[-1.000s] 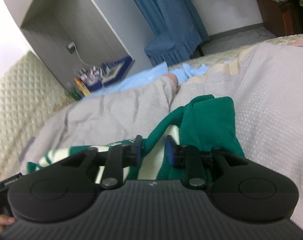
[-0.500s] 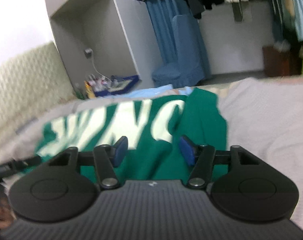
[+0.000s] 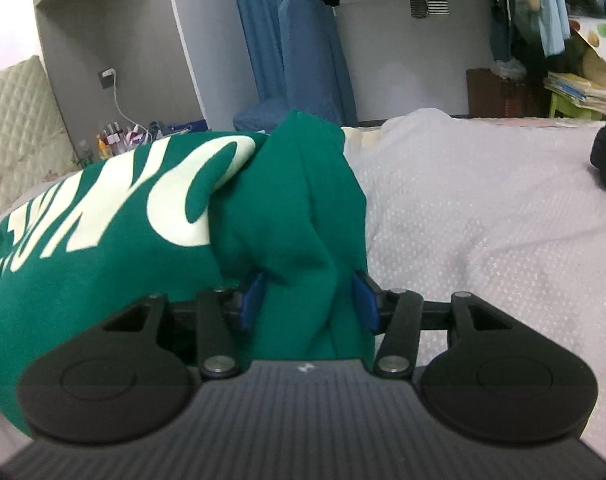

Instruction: Fold large clothes

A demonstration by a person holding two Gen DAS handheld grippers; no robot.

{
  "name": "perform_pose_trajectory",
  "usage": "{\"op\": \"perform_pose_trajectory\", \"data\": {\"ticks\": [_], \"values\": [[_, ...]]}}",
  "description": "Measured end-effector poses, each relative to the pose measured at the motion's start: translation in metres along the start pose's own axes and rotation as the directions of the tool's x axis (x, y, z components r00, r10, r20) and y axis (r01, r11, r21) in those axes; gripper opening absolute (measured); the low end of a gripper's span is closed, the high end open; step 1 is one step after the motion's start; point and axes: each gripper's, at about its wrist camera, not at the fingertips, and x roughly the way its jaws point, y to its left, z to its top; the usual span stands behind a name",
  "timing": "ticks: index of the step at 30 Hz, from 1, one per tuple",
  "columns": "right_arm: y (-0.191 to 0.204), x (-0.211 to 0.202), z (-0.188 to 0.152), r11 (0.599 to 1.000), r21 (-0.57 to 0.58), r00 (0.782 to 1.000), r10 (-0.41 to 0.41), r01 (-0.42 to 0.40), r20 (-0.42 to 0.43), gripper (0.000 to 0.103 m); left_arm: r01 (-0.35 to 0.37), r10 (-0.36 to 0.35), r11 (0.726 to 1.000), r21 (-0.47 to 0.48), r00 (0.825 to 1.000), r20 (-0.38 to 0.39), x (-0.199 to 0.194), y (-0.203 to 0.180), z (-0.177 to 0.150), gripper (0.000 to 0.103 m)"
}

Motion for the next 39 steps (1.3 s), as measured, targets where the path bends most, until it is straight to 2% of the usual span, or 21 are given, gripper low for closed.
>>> {"op": "perform_pose_trajectory", "data": {"ticks": [3, 8, 14, 15, 18, 21, 22, 23, 25, 29, 31, 33, 36, 37, 39], "values": [[0.002, 0.0, 0.0, 1.0, -0.019, 1.0, -0.005, 0.005, -0.002, 0.053, -0.006, 0.006, 1.0, 0.002, 1.0, 0.001, 0.001, -0.001, 0.0, 0.084], [-0.004, -0.006, -0.001, 1.0, 0.026, 1.0, 0.013, -0.013, -0.014, 0.052, -0.028, 0.029, 0.999, -0.015, 1.0, 0.011, -0.006, -0.004, 0.0, 0.084], [0.004, -0.022, 0.002, 1.0, -0.002, 1.0, 0.002, -0.002, 0.027, 0.053, -0.028, 0.028, 1.0, 0.006, 1.0, 0.008, -0.033, -0.011, -0.011, 0.086], [0.006, -0.028, 0.002, 1.0, -0.012, 0.999, -0.001, 0.001, 0.04, 0.053, -0.027, 0.027, 1.0, -0.001, 1.0, 0.015, -0.039, -0.011, -0.015, 0.086], [0.013, -0.046, 0.002, 1.0, -0.031, 0.997, 0.001, 0.001, 0.071, 0.054, 0.02, -0.02, 0.993, -0.114, 1.0, 0.002, -0.049, -0.003, -0.024, 0.087], [0.021, -0.065, 0.002, 0.999, -0.037, 0.996, 0.018, -0.014, 0.093, 0.055, -0.009, 0.007, 0.991, -0.134, 1.0, -0.011, -0.052, -0.007, -0.03, 0.087], [0.022, -0.071, 0.002, 0.999, -0.036, 0.995, 0.027, -0.024, 0.097, 0.06, -0.013, 0.011, 0.99, -0.143, 1.0, -0.013, -0.053, -0.008, -0.032, 0.087], [0.023, -0.078, 0.001, 0.999, -0.026, 0.994, 0.047, -0.045, 0.098, 0.072, -0.01, 0.007, 0.988, -0.152, 1.0, -0.017, -0.055, -0.009, -0.033, 0.087], [0.022, -0.088, -0.004, 0.995, 0.012, 0.991, 0.097, -0.099, 0.091, 0.088, -0.007, 0.003, 0.986, -0.169, 1.0, -0.021, -0.059, -0.009, -0.037, 0.087], [0.021, -0.094, -0.015, 0.967, 0.136, 0.976, 0.217, -0.217, 0.014, 0.088, 0.01, -0.021, 0.973, -0.231, 0.999, -0.047, -0.065, -0.003, -0.047, 0.088], [0.022, -0.09, -0.022, 0.936, 0.225, 0.958, 0.284, -0.269, -0.034, 0.088, 0.028, -0.05, 0.958, -0.285, 0.996, -0.069, -0.064, 0.004, -0.051, 0.093], [0.022, -0.081, -0.03, 0.898, 0.314, 0.935, 0.347, -0.307, -0.078, 0.088, 0.047, -0.086, 0.929, -0.368, 0.992, -0.091, -0.061, 0.014, -0.055, 0.097], [0.016, -0.062, -0.041, 0.83, 0.462, 0.902, 0.411, -0.311, -0.13, 0.088, 0.1, -0.176, 0.854, -0.51, 0.979, -0.103, -0.052, 0.036, -0.064, 0.097], [0.013, -0.056, -0.044, 0.807, 0.509, 0.897, 0.421, -0.3, -0.138, 0.088, 0.122, -0.21, 0.822, -0.557, 0.973, -0.098, -0.048, 0.044, -0.068, 0.098], [0.003, -0.041, -0.052, 0.753, 0.6, 0.892, 0.43, -0.27, -0.139, 0.088, 0.152, -0.244, 0.776, -0.612, 0.967, -0.069, -0.042, 0.054, -0.074, 0.1]]}}
